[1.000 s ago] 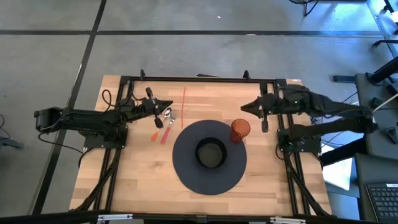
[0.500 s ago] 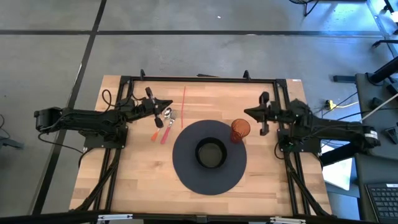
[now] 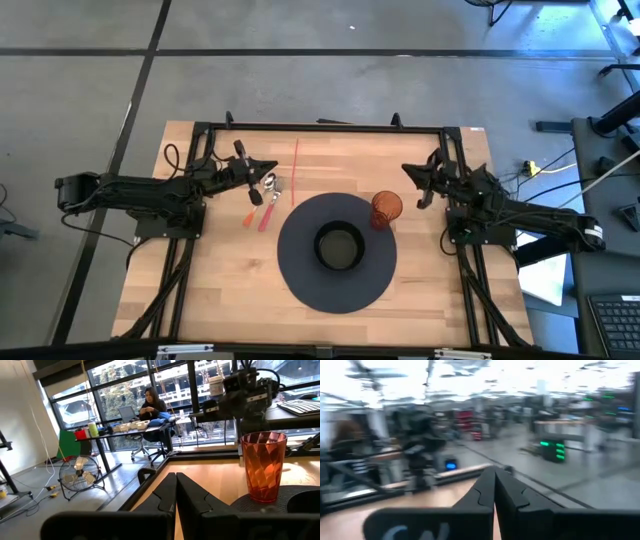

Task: Pick & Place Utensil
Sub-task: Put the orange straw into the orange cup on the blue mat

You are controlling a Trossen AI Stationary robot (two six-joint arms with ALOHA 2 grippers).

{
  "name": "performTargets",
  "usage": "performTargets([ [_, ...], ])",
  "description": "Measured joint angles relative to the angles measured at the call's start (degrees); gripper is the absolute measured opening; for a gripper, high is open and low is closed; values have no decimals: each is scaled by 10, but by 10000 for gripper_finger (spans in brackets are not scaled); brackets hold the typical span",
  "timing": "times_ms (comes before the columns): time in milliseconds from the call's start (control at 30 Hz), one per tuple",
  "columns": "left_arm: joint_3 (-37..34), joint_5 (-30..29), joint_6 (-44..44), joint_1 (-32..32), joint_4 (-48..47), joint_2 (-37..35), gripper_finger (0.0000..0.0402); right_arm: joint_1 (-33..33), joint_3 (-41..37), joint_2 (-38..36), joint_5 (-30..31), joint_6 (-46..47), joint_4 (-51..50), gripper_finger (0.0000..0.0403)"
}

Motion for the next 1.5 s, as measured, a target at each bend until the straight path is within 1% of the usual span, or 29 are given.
performTargets([
  [133,0,-10,5,0,0,0,4,0,-20,0,73,-7,0,2],
  [200,0,-11,6,0,0,0,4,0,-23,0,86,-21,-22,2],
  [267,0,-11,7,0,0,0,4,0,-23,0,74,-37,-45,2],
  [400,0,-11,6,0,0,0,4,0,-23,0,20,-45,-68,2],
  [467,0,-11,5,0,0,0,4,0,-23,0,8,-45,-75,2],
  [800,0,-20,-6,0,0,0,4,0,-22,0,5,-56,-114,4],
  [1167,0,-60,-26,0,-4,0,4,0,-22,0,2,-59,-115,5],
  [1267,0,-61,-26,0,-4,0,4,0,-22,0,-11,-61,-115,5],
  [1500,0,-61,-26,0,-2,0,4,0,-22,0,-12,-61,-115,5],
])
